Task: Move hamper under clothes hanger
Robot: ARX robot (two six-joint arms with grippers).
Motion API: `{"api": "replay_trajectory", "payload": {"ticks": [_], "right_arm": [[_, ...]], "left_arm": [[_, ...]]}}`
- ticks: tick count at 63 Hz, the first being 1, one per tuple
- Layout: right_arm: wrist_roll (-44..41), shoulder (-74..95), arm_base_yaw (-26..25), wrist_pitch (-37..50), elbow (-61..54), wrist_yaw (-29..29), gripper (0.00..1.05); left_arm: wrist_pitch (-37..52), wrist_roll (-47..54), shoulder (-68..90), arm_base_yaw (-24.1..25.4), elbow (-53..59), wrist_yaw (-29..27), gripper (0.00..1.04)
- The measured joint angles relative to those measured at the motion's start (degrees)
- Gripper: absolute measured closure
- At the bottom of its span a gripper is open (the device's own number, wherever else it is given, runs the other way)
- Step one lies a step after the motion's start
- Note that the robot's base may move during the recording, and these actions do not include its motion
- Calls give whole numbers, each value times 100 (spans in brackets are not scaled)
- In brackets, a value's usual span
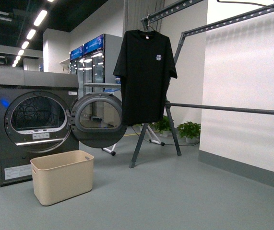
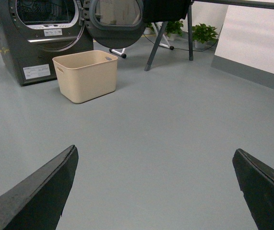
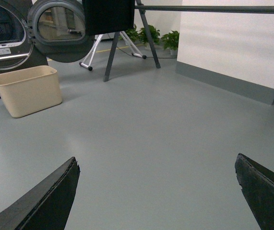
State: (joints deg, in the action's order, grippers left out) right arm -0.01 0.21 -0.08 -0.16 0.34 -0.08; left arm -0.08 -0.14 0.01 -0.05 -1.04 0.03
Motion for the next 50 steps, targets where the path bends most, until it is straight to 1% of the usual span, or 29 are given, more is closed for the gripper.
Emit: {"api": "replay_trajectory", "payload": {"ticks": [50], "right_arm": [[0, 0, 0, 0, 0, 0, 8]], "left_arm": [[0, 0, -2, 0, 0, -4, 7]]}}
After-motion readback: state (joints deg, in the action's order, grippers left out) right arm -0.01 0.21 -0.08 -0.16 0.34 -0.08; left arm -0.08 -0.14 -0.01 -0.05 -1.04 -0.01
